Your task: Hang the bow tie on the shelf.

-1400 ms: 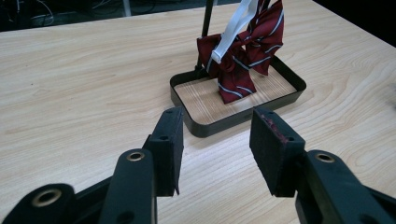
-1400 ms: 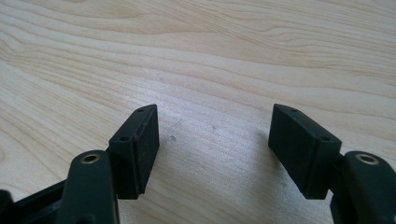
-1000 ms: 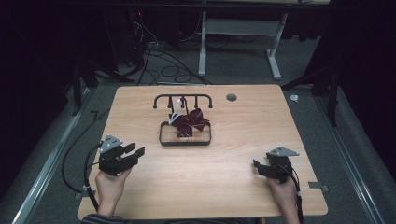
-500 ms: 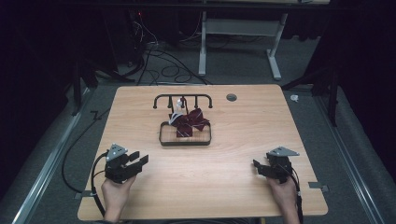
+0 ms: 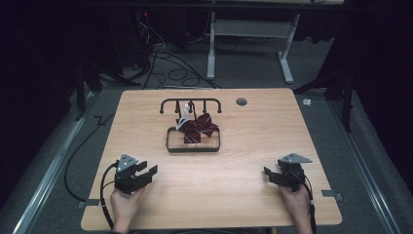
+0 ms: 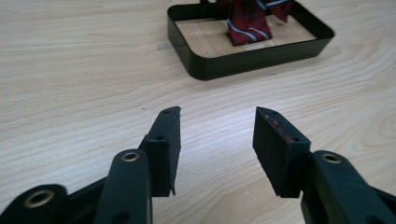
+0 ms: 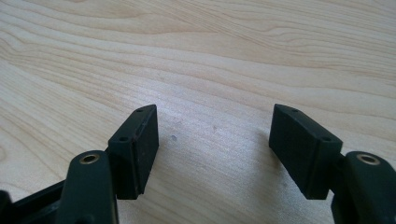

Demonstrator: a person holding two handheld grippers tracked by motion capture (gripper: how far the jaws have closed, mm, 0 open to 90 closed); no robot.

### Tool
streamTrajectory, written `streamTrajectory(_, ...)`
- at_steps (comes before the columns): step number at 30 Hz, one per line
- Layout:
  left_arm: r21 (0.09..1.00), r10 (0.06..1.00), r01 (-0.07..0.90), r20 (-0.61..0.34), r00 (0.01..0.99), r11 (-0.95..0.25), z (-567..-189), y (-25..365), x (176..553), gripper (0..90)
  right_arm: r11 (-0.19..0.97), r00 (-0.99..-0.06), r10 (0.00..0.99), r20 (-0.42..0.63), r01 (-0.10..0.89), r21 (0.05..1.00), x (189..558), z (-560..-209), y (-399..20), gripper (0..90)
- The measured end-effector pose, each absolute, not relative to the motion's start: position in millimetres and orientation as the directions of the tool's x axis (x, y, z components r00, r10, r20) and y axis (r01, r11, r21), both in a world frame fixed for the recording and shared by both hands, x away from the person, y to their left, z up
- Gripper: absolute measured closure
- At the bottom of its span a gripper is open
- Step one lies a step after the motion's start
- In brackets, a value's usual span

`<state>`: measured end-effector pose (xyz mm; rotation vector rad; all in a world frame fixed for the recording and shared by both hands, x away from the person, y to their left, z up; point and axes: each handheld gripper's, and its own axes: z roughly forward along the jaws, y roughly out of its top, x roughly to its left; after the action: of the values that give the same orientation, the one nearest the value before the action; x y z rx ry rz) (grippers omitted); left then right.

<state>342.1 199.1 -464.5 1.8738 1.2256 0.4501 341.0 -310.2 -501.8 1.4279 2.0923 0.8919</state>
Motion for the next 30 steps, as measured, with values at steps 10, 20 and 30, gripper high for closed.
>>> streamTrajectory(10, 0.779, 0.895, 0.598, -0.116, 0.431, -0.187, -484, 195, 348, 49.1, 0.256, -0.363, 0.932, -0.009, 0.639, 0.726, 341, -502, -310, 34.5)
streamTrajectory(20, 0.769, 0.912, 0.595, -0.037, 0.408, -0.234, -499, 188, 353, 45.8, 0.254, -0.362, 0.932, -0.007, 0.64, 0.725, 341, -502, -310, 34.5)
streamTrajectory(30, 0.752, 0.924, 0.614, -0.016, 0.381, -0.24, -507, 185, 355, 41.5, 0.256, -0.362, 0.932, -0.009, 0.64, 0.724, 341, -502, -310, 34.7)
